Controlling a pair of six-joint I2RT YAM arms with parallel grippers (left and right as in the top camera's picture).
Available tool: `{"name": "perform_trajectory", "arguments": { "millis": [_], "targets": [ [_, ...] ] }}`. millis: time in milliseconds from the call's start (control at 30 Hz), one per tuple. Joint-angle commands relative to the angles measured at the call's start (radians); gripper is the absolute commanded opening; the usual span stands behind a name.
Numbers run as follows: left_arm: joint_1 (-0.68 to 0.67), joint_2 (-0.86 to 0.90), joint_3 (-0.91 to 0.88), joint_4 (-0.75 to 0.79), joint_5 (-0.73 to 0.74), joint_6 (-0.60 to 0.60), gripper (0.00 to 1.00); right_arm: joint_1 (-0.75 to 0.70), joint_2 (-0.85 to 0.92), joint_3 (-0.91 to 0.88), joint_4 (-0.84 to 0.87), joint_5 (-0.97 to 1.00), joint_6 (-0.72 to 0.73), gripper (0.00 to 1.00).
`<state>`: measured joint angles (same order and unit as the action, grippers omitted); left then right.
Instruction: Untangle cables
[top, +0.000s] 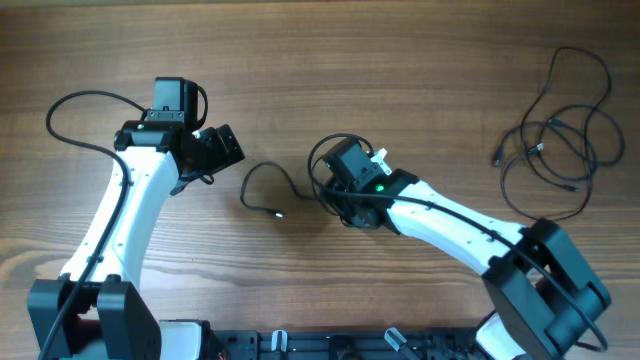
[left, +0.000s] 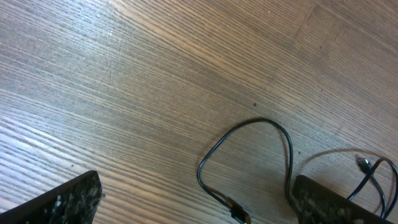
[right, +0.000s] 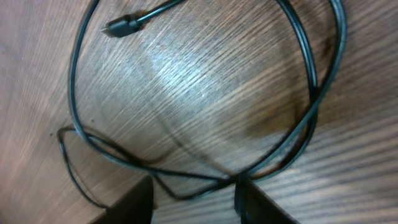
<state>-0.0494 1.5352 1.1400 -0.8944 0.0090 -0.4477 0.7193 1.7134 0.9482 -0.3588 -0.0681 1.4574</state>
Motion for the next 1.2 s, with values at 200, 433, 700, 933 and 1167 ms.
{"name": "perform_trajectory", "arguments": {
  "millis": [200, 433, 700, 933, 1167],
  "targets": [
    [0.006, -0.002, 0.003, -0.002, 0.01, -0.009, 0.98, -0.06, -0.01, 0.067, 0.066, 0.035, -0.566, 0.04],
    [0.006, -0.002, 0.003, -0.002, 0.028, -0.009, 0.97, -0.413, -0.064, 0.925, -0.503, -0.044, -1.22, 0.04],
    [0.006, -0.002, 0.003, -0.001, 0.028, -0.009, 0.97, -0.512, -0.075, 1.168, -0.657, -0.071, -1.373, 0.04],
    [0.006, -0.002, 0.003, -0.009, 0.028, -0.009, 0.97, -0.579, -0.098, 1.169, -0.644, 0.093, -1.341, 0.04],
    [0.006, -0.002, 0.003, -0.009, 0.029, -0.01, 0.97, -0.858, -0.042, 1.168, -0.427, 0.095, -1.309, 0.04]
  ]
}}
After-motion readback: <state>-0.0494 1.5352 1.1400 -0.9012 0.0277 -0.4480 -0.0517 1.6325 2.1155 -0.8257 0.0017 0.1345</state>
